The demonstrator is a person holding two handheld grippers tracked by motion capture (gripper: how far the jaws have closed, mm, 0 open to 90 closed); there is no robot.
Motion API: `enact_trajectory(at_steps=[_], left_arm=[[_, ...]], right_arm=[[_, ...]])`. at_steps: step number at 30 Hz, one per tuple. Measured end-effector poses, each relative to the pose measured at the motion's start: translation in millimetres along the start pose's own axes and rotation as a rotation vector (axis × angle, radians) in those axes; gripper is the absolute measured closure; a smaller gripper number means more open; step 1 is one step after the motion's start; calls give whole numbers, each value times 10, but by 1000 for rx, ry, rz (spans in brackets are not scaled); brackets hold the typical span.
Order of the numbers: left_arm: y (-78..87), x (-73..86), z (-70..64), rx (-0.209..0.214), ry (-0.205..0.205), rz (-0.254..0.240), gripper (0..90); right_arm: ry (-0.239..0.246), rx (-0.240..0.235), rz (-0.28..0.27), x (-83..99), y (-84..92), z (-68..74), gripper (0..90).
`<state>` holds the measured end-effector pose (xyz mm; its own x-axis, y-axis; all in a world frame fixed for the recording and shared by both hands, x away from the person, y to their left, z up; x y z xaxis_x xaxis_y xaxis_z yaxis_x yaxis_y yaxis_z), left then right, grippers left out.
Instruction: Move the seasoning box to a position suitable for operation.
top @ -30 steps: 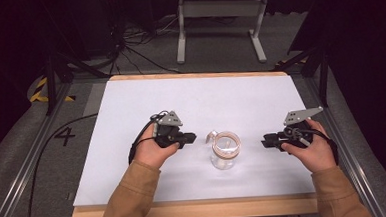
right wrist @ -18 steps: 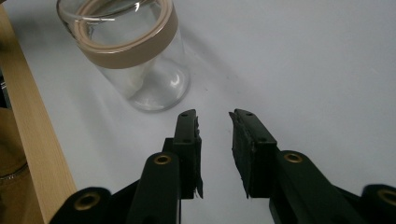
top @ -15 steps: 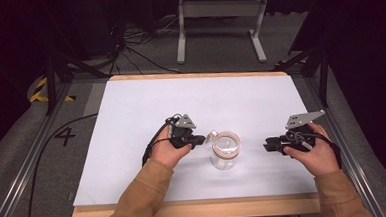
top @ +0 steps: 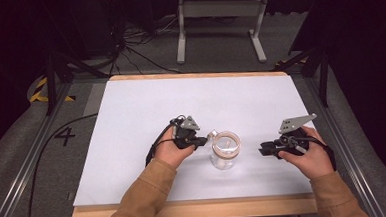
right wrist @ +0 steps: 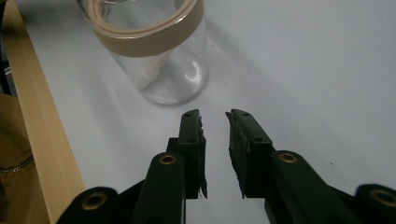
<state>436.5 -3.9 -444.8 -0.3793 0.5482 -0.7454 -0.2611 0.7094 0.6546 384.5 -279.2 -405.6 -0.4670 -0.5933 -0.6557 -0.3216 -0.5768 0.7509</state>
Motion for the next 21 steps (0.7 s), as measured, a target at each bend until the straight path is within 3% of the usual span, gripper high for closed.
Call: enact_trajectory(at_steps=[3,9,21], left_arm=[[-11,-4,8,-1,1,-4,898],[-53,-30,29,-12,-3,-9,899],[-189,-125,68,8,-32,7,900]], right_arm=[[20,-10,9,-14,-50,48,758],[19,-17,12,9,-56,82,757],[3,2,19,130,6,151,751]])
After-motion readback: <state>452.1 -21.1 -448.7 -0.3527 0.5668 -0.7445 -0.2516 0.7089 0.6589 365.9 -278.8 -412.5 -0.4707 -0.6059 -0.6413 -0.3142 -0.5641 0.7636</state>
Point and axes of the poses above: each handheld gripper's, and its own axes: y roughly backward along the jaws, x roughly out of its underside, z roughly to its left, the point moved 5 cm from there along -y, roughly forward along the jaws, and after that the axes turned 1 degree about z, right-handed, at the moved point
